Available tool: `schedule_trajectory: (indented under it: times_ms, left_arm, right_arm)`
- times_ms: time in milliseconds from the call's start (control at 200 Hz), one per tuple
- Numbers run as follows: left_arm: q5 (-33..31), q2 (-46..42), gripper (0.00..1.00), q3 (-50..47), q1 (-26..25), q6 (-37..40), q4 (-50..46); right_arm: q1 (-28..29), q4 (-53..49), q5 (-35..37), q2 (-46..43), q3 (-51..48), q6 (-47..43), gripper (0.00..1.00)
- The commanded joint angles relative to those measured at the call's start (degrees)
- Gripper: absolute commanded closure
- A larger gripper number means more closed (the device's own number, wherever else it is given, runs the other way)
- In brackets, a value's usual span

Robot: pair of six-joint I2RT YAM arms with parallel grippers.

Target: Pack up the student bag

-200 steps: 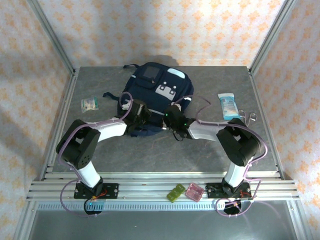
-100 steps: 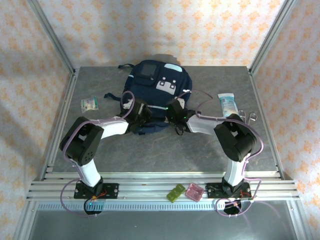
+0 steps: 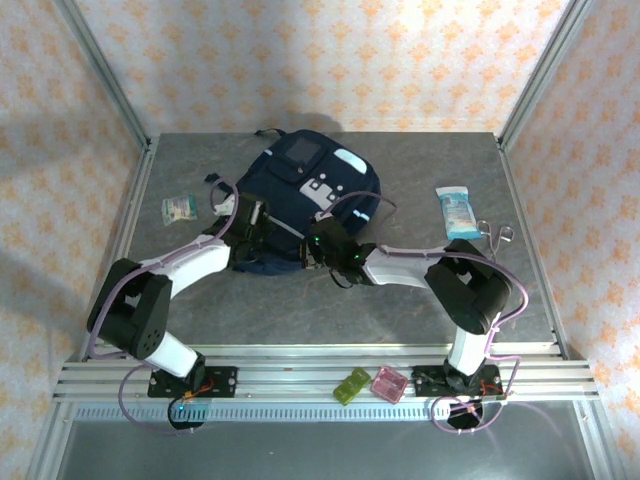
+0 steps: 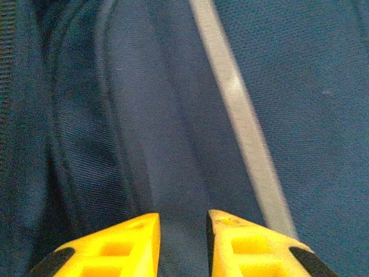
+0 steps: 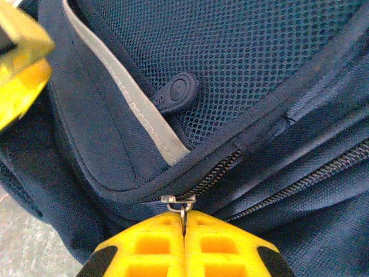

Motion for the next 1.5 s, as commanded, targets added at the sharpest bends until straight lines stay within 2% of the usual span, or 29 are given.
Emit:
schedule_trajectory:
  times_ms: [0,125,225,395,676,786,871,961,1046,1251,1336,1401,1467,1482,1492]
  left_arm:
    - [-0.2,0.9,0.71,2.8,-3.3,0.3,-1.7]
    - [0.1,5.4,0.72,4.3,-6.4,-0.4,-0.8]
    - [0.1,8.1,0.75,2.6,-6.3,-1.1,0.2]
    - [-2.2,10.6,0.82,0.1,-5.7,-0.3,-1.4]
    - [-2.4,11.0,0.84,-0.1,-4.8,0.7,-2.2]
    - [-1.5,9.8,0.83,0.8,-4.9,1.1,-2.0]
    - [-0.3,8.6,0.77,2.0,-5.3,1.8,-2.1]
    - [0.2,6.9,0.73,3.9,-5.7,2.7,-2.8]
    - [1.3,5.1,0.7,5.3,-5.9,3.6,-2.9]
    - [3.0,0.9,0.58,9.0,-5.9,6.3,-4.0]
    - [2.8,-2.5,0.47,9.6,-5.9,9.2,-4.3]
    - [2.4,-5.7,0.38,9.2,-5.9,11.8,-4.2]
    - [1.3,-8.8,0.31,8.5,-5.8,14.7,-4.2]
    - [0.9,-9.5,0.27,8.4,-5.9,15.4,-4.3]
    - [0.5,-10.1,0.22,8.3,-5.8,15.9,-4.4]
  right_arm:
    - [-0.3,0.1,0.0,0.8,1.3,-1.4,1.0]
    - [-0.3,-1.8,3.2,1.3,1.9,-1.0,1.0]
    - [-0.5,-3.4,6.0,1.4,2.4,-0.6,1.0]
    - [-2.4,-6.2,10.7,1.4,2.8,1.8,0.92]
    - [-3.3,-6.6,11.1,0.9,2.3,3.4,0.83]
    - [-3.3,-5.2,10.8,-1.9,0.0,3.3,0.87]
    - [-4.0,-6.8,11.6,-4.5,-0.7,3.8,0.81]
    - [-5.2,-7.9,13.0,-8.7,-3.1,4.6,0.7]
    - [-6.5,-8.2,13.3,-13.5,-5.8,5.2,0.64]
    - [-7.9,-12.2,14.7,-21.8,-8.2,4.2,0.62]
    - [-8.3,-11.8,12.9,-25.6,-9.1,2.9,0.51]
    - [-9.0,-11.0,12.3,-28.4,-9.5,2.3,0.38]
    - [-10.1,-10.9,11.8,-30.2,-9.2,1.7,0.32]
    - [-10.4,-11.0,12.0,-30.6,-9.1,1.5,0.3]
    - [-10.5,-11.0,12.0,-30.8,-9.0,1.4,0.29]
